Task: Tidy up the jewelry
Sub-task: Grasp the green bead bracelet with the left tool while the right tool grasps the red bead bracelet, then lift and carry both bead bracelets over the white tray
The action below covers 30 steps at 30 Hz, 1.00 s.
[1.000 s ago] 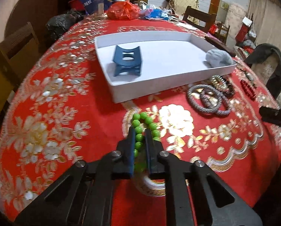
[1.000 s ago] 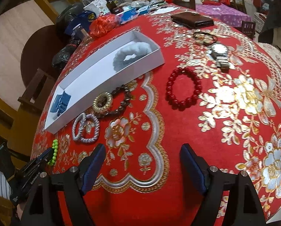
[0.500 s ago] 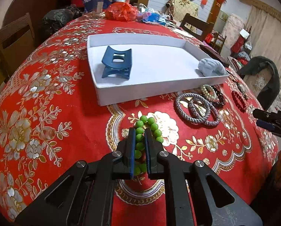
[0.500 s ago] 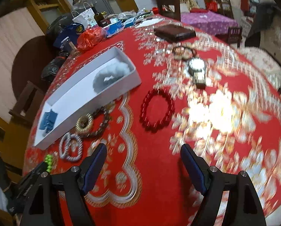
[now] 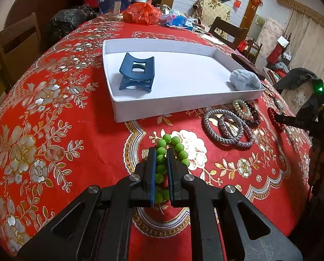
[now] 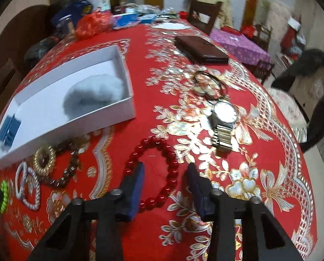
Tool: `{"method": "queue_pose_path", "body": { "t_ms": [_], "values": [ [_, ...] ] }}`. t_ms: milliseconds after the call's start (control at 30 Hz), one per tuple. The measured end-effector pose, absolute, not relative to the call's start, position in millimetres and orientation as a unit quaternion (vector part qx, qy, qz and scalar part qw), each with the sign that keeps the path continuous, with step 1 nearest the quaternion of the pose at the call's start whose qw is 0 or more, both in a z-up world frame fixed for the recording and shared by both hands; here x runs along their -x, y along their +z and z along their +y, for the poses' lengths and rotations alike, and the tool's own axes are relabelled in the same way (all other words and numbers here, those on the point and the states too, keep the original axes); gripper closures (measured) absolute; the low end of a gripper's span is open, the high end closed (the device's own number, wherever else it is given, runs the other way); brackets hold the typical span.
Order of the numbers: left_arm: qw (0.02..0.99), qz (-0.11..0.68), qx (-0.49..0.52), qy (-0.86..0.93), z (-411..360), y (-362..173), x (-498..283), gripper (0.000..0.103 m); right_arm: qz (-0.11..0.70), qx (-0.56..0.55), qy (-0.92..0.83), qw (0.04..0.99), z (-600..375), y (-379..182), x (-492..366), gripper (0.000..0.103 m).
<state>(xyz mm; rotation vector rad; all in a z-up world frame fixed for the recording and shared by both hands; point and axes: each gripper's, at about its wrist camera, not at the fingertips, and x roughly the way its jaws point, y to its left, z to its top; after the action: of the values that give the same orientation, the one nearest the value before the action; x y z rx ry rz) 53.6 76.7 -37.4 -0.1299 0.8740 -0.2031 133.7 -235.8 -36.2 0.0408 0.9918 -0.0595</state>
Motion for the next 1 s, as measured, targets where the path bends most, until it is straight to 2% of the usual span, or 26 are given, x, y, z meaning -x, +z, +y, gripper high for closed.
{"method": "queue_pose_path", "body": {
  "t_ms": [100,167,267,667,1000],
  "values": [
    [0.899,0.422,0.062,-0.098,76.7,-37.4,-53.5,0.095,0.476,-0.026,-0.02,0.879,-235.5,-34.9,-129.6,0.081],
    [0.899,0.422,0.062,-0.098,76.3,-37.1,-53.3,0.095,0.477,-0.047,-0.015,0.878,-239.8,-33.9,-125.3,0.094],
    [0.899,0.422,0.061,-0.097,76.7,-37.4,-53.2,0.095,0.473,-0.093,0.007,0.876,-241.9,-31.2,-116.8,0.094],
    [0.902,0.422,0.044,-0.086,71.7,-38.5,-53.1,0.095,0.384,-0.139,0.098,0.908,-224.2,17.1,-57.5,0.094],
    [0.903,0.421,0.029,-0.08,67.2,-40.0,-54.8,0.095,0.363,-0.126,0.138,0.913,-205.7,29.7,-48.9,0.094]
  ]
}}
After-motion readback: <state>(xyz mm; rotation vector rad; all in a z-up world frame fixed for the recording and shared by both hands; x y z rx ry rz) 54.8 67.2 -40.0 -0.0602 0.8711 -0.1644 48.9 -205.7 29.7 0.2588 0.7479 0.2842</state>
